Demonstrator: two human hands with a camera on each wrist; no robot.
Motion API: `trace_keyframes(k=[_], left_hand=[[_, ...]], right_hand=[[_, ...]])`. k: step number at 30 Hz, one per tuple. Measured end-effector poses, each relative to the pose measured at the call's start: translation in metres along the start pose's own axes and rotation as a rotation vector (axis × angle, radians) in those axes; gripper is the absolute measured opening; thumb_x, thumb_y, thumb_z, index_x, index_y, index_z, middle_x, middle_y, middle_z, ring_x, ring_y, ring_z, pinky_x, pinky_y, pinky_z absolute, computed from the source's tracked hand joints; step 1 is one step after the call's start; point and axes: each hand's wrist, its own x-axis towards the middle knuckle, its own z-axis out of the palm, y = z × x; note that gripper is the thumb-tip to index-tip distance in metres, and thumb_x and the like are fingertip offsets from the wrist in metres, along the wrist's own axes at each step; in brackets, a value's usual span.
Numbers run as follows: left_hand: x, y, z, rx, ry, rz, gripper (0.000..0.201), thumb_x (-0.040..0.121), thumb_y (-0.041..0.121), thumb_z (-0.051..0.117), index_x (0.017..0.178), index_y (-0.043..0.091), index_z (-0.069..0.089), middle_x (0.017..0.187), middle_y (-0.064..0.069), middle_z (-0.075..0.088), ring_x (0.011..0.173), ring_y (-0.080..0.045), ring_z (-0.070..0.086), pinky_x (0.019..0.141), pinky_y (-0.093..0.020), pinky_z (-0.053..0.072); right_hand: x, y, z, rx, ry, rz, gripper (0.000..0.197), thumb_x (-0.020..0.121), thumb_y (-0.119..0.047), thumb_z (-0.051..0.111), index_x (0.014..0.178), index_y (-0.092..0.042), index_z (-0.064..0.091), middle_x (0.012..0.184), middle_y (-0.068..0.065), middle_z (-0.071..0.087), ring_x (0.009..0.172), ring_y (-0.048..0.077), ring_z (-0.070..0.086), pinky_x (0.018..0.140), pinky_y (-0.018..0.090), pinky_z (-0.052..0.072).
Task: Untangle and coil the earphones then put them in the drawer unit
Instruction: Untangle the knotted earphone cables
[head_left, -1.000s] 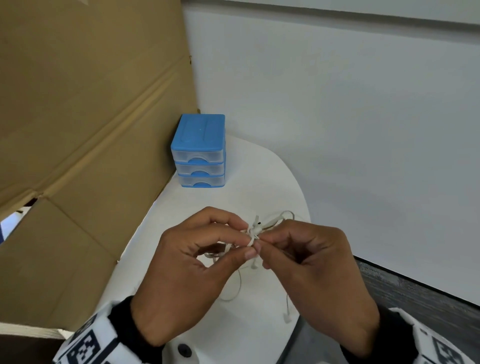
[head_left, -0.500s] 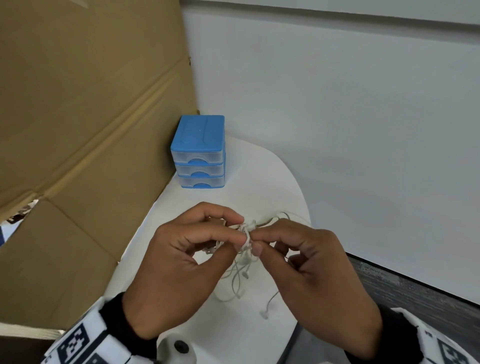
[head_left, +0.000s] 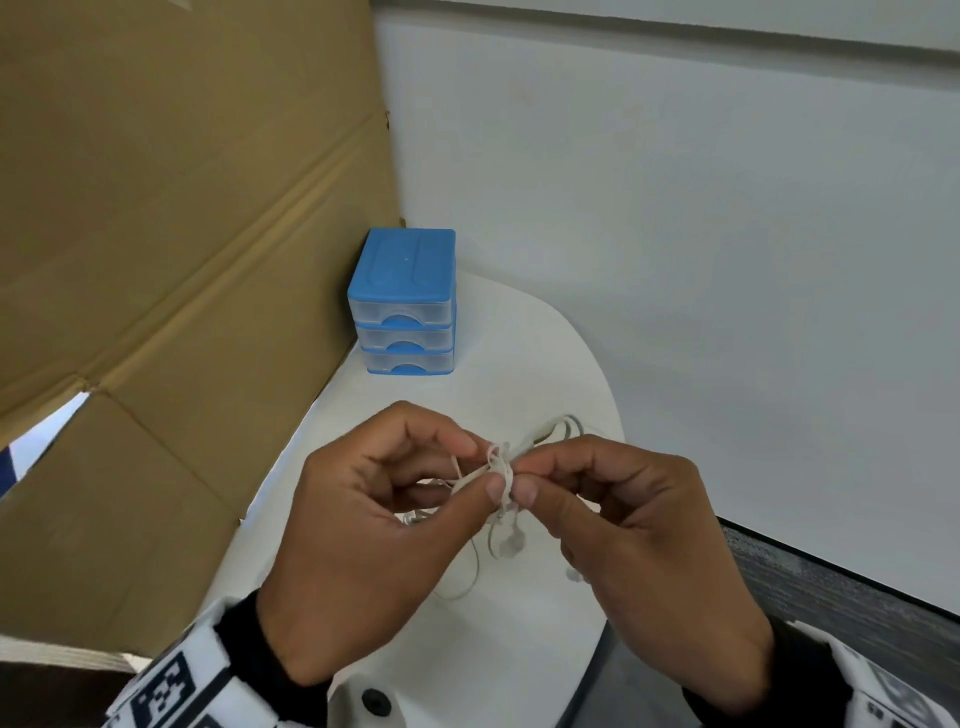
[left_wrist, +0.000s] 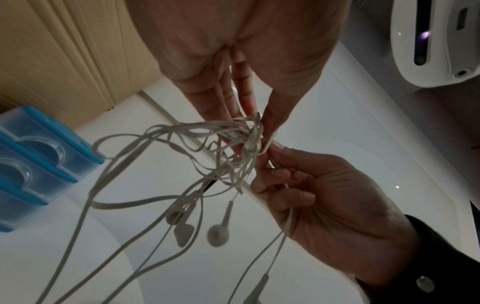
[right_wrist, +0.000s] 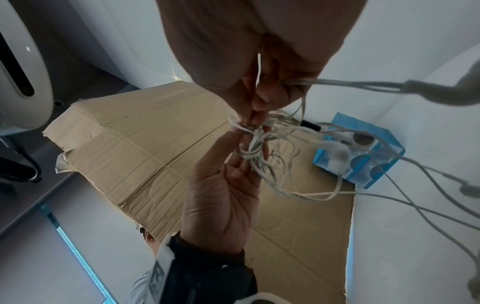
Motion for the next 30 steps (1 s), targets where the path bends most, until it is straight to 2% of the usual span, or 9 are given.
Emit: trace_keyframes(k=[2, 6, 11, 15, 19, 22, 25, 28, 30], left_hand=[[0.001, 0.0, -0.001, 0.005, 0.001, -0.012, 0.013, 0.068, 0.028, 0.078, 0.077, 0.022, 0.071, 0.084, -0.002, 0.076, 0.073, -0.025, 0.073, 0.067, -0.049, 0.06], [0.001, -0.002, 0.0, -0.012, -0.019, -0.019, 0.011, 0.069, 0.024, 0.077, 0.075, 0.015, 0.075, 0.087, -0.004, 0.076, 0.078, -0.026, 0.074, 0.067, -0.045, 0.061], [0.001, -0.003, 0.001, -0.036, -0.022, -0.056, 0.013, 0.069, 0.027, 0.077, 0.075, 0.016, 0.077, 0.087, -0.005, 0.076, 0.079, -0.027, 0.073, 0.066, -0.049, 0.06], [0.002, 0.0, 0.001, -0.01, -0.049, -0.089, 0.012, 0.069, 0.031, 0.073, 0.074, 0.021, 0.077, 0.088, 0.001, 0.075, 0.083, -0.02, 0.072, 0.065, -0.038, 0.061], [0.001, 0.002, 0.002, 0.01, -0.07, -0.152, 0.017, 0.068, 0.037, 0.07, 0.074, 0.022, 0.075, 0.093, 0.004, 0.073, 0.088, -0.014, 0.07, 0.064, -0.037, 0.056], [0.004, 0.001, 0.0, -0.023, -0.1, -0.221, 0.017, 0.068, 0.032, 0.076, 0.076, 0.017, 0.077, 0.094, 0.004, 0.072, 0.085, -0.012, 0.069, 0.064, -0.032, 0.055], [0.009, 0.004, -0.004, 0.021, -0.124, -0.288, 0.017, 0.065, 0.037, 0.078, 0.076, 0.023, 0.078, 0.101, 0.01, 0.068, 0.084, -0.007, 0.066, 0.073, -0.025, 0.051], [0.012, 0.004, -0.008, 0.268, -0.019, -0.293, 0.01, 0.068, 0.04, 0.083, 0.071, 0.034, 0.076, 0.109, 0.019, 0.063, 0.096, 0.002, 0.055, 0.073, -0.003, 0.034], [0.014, 0.001, -0.01, 0.296, 0.057, -0.34, 0.007, 0.074, 0.028, 0.078, 0.071, 0.034, 0.075, 0.108, 0.019, 0.063, 0.091, 0.004, 0.054, 0.074, -0.006, 0.033]], right_hand=[[0.0, 0.001, 0.0, 0.018, -0.016, -0.013, 0.02, 0.083, 0.003, 0.069, 0.077, -0.013, 0.078, 0.062, -0.006, 0.065, 0.044, 0.001, 0.053, 0.046, 0.01, 0.039], [-0.001, 0.006, 0.0, 0.022, -0.054, -0.061, 0.018, 0.087, 0.005, 0.065, 0.088, -0.008, 0.078, 0.075, -0.005, 0.068, 0.056, 0.003, 0.058, 0.053, 0.012, 0.042], [-0.001, 0.008, 0.001, -0.037, -0.037, -0.095, 0.023, 0.084, -0.002, 0.07, 0.09, -0.023, 0.075, 0.08, -0.001, 0.073, 0.068, 0.009, 0.064, 0.058, 0.02, 0.049], [-0.002, 0.01, 0.002, -0.044, -0.028, -0.067, 0.028, 0.082, 0.003, 0.073, 0.093, -0.022, 0.067, 0.076, 0.001, 0.074, 0.064, 0.013, 0.065, 0.057, 0.017, 0.046], [-0.004, 0.009, 0.004, -0.039, -0.062, -0.056, 0.011, 0.076, -0.014, 0.076, 0.085, -0.019, 0.073, 0.079, 0.005, 0.071, 0.074, 0.017, 0.065, 0.059, 0.022, 0.047], [-0.002, 0.005, 0.003, -0.058, -0.038, -0.026, 0.01, 0.074, -0.017, 0.084, 0.079, -0.021, 0.076, 0.075, 0.003, 0.071, 0.064, 0.013, 0.063, 0.054, 0.022, 0.045], [0.002, 0.006, 0.0, -0.042, 0.026, 0.095, 0.005, 0.076, -0.014, 0.08, 0.073, -0.015, 0.076, 0.068, 0.002, 0.069, 0.044, 0.005, 0.052, 0.047, 0.015, 0.039], [0.004, 0.013, -0.005, -0.226, 0.052, 0.131, 0.008, 0.078, -0.019, 0.077, 0.071, -0.019, 0.071, 0.08, -0.008, 0.071, 0.068, 0.01, 0.063, 0.061, 0.014, 0.048], [0.003, 0.019, -0.004, -0.392, 0.077, 0.09, 0.011, 0.077, -0.018, 0.076, 0.069, -0.022, 0.068, 0.082, -0.012, 0.066, 0.079, 0.005, 0.06, 0.059, 0.008, 0.043]])
